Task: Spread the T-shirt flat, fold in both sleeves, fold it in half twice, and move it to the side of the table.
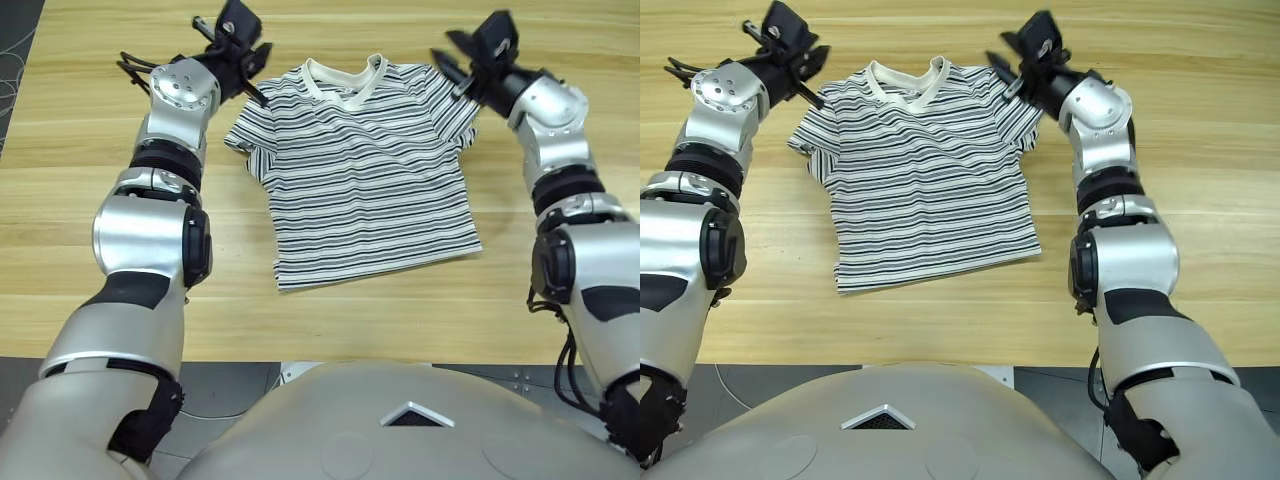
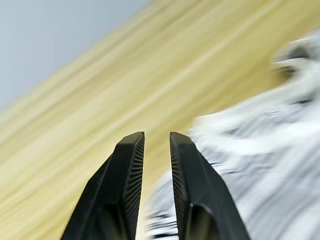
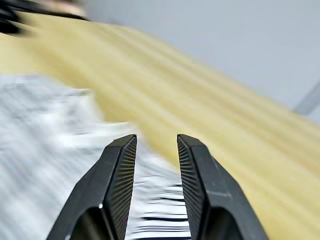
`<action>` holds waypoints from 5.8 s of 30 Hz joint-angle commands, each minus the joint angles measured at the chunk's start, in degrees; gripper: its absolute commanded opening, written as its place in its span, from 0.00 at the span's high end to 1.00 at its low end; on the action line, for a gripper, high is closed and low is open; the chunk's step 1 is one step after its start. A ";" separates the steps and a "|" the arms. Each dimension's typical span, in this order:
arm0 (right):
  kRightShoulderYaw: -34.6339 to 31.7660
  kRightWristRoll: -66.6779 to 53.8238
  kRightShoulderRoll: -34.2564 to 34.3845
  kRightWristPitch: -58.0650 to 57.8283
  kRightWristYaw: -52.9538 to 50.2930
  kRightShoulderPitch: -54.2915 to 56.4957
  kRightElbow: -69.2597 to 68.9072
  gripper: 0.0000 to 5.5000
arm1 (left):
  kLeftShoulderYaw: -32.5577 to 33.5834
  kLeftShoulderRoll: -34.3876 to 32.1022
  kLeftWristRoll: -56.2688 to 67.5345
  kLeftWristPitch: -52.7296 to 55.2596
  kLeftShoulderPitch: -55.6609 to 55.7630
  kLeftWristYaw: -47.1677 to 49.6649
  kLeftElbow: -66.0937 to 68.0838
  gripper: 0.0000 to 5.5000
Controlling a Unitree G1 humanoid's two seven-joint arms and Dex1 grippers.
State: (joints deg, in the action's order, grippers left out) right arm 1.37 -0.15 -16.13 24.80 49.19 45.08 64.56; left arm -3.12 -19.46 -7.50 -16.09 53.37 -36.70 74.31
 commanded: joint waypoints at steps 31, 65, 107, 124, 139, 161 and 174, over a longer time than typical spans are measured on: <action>11.82 13.17 0.26 -8.81 -19.02 -7.89 -9.36 0.73 | -14.11 4.35 -10.36 4.63 -7.13 9.17 2.13 0.83; 11.12 8.10 -12.38 -6.79 2.26 -16.42 -18.32 0.73 | -12.59 5.11 -10.86 3.38 -7.93 8.91 1.96 0.83; 18.45 2.29 -17.55 -15.59 14.76 -29.50 -32.85 0.73 | -11.90 5.72 -10.50 3.53 -7.35 9.14 1.72 0.83; 13.59 -2.57 -15.77 -21.48 7.96 -32.26 -32.88 0.73 | -11.17 5.41 -10.11 3.65 -7.14 8.56 1.70 0.83; 13.60 -3.08 -10.26 -21.61 3.84 -30.50 -30.32 0.73 | -10.75 5.43 -10.34 3.55 -7.26 8.57 1.61 0.83; 13.30 -3.78 -9.35 -21.74 4.48 -29.72 -30.04 0.98 | -10.70 5.24 -10.42 3.59 -6.85 9.09 1.63 0.83; 15.27 -12.32 -19.98 -25.98 27.85 -39.29 -51.07 0.98 | -10.75 5.71 -10.42 3.68 -6.59 9.10 1.60 0.83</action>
State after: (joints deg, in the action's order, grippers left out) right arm 14.84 -10.08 -31.95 0.82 69.85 9.92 19.53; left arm -13.72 -13.76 -17.10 -13.55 47.37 -27.40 75.16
